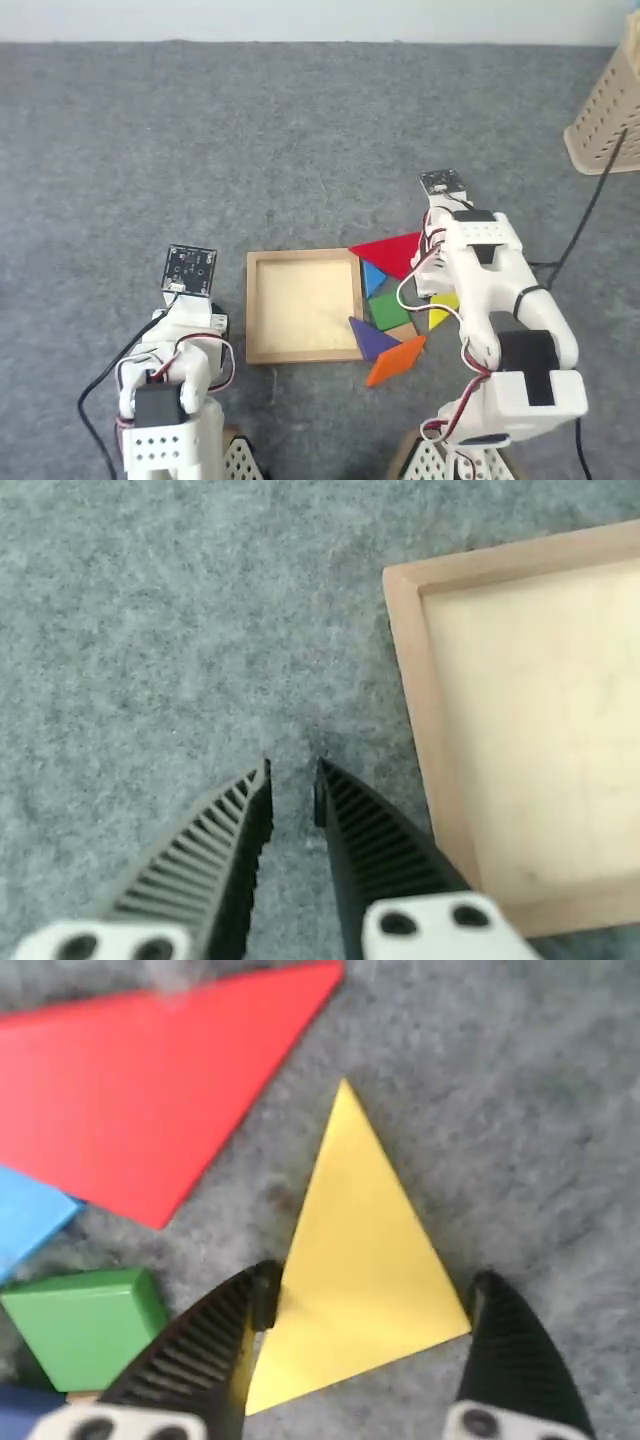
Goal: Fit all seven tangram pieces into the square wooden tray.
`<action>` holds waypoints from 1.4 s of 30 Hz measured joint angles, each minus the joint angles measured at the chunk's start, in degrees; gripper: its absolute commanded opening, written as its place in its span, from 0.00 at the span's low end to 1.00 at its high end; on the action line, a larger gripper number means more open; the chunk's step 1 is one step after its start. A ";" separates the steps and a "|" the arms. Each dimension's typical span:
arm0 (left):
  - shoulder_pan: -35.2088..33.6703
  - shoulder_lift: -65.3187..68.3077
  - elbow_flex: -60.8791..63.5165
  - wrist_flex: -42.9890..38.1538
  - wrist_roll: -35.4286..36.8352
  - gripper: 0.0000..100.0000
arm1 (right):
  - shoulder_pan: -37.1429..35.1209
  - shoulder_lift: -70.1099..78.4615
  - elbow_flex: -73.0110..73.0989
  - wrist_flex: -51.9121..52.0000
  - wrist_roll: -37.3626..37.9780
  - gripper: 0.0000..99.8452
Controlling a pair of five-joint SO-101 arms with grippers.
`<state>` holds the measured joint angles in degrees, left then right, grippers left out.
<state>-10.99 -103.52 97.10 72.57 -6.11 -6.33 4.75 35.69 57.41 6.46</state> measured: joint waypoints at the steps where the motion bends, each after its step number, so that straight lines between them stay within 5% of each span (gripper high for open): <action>1: 0.00 0.00 0.00 0.00 0.00 0.07 | 0.00 0.00 -0.09 0.00 0.00 0.20; 19: 0.00 0.00 0.00 0.00 0.00 0.07 | -1.58 -16.09 -4.57 7.91 0.00 0.20; 31: 0.00 0.00 0.00 0.00 0.00 0.07 | -28.13 -17.32 -11.08 11.60 7.82 0.20; 42: 0.00 0.00 0.00 0.00 0.00 0.07 | -36.57 2.73 -20.92 11.60 10.99 0.20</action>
<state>-10.99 -103.52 97.10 72.57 -6.11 -42.90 7.47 14.77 69.01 17.45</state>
